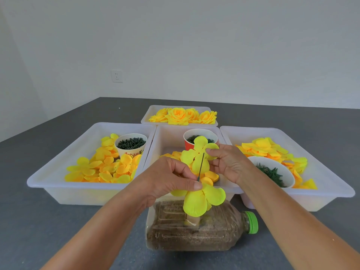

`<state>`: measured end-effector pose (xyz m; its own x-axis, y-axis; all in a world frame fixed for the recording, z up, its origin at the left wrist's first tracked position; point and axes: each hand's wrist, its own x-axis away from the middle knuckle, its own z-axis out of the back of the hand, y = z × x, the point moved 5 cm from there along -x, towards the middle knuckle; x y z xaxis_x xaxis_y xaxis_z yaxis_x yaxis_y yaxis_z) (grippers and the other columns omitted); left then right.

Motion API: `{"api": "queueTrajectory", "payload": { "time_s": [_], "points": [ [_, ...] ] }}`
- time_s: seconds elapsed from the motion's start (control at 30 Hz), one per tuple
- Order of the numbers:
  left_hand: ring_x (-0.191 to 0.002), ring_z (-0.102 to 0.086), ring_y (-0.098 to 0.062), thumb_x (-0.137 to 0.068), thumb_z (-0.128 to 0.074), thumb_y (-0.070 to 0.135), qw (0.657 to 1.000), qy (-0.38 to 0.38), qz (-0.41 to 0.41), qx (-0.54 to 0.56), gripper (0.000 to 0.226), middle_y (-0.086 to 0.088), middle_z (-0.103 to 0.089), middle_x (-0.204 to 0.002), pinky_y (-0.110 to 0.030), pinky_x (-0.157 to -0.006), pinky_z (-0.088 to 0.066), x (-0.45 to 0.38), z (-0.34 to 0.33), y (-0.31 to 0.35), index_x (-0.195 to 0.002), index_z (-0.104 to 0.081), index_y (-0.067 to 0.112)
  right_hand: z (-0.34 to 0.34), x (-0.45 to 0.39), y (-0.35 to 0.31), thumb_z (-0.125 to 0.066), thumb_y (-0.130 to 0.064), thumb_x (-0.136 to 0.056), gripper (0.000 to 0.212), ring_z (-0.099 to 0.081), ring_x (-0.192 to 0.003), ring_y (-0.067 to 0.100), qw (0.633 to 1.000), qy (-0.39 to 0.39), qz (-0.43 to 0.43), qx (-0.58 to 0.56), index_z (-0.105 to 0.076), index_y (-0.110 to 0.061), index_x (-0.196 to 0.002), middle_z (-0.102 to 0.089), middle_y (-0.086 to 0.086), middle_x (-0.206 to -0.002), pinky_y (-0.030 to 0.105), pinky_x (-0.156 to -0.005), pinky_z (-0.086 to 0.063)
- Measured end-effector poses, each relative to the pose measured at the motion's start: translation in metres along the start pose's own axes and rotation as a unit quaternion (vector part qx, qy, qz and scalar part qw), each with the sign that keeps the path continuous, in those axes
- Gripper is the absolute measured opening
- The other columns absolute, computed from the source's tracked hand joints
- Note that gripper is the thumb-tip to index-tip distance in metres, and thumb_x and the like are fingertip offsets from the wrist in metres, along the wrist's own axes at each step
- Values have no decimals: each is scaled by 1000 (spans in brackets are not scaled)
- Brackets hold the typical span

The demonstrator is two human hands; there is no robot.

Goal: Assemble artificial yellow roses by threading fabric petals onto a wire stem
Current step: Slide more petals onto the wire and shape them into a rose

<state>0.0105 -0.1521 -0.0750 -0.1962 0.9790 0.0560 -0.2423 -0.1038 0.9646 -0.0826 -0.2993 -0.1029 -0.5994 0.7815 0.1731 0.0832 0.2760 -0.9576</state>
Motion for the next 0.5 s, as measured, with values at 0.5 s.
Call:
{"api": "queueTrajectory", "payload": {
  "time_s": [0.5],
  "points": [
    [-78,-53,-20,-69,-77,2,1000,10,7,2,8,-13,-63,-78,-25,-70,-40,2,-2,2,-71,-69,5,0,38,-30,-65,-4,-70,19,-67,-62,19,995,-64,62,-35,-66,-10,-88,-71,7,-77,28,-59,-56]
  ]
}}
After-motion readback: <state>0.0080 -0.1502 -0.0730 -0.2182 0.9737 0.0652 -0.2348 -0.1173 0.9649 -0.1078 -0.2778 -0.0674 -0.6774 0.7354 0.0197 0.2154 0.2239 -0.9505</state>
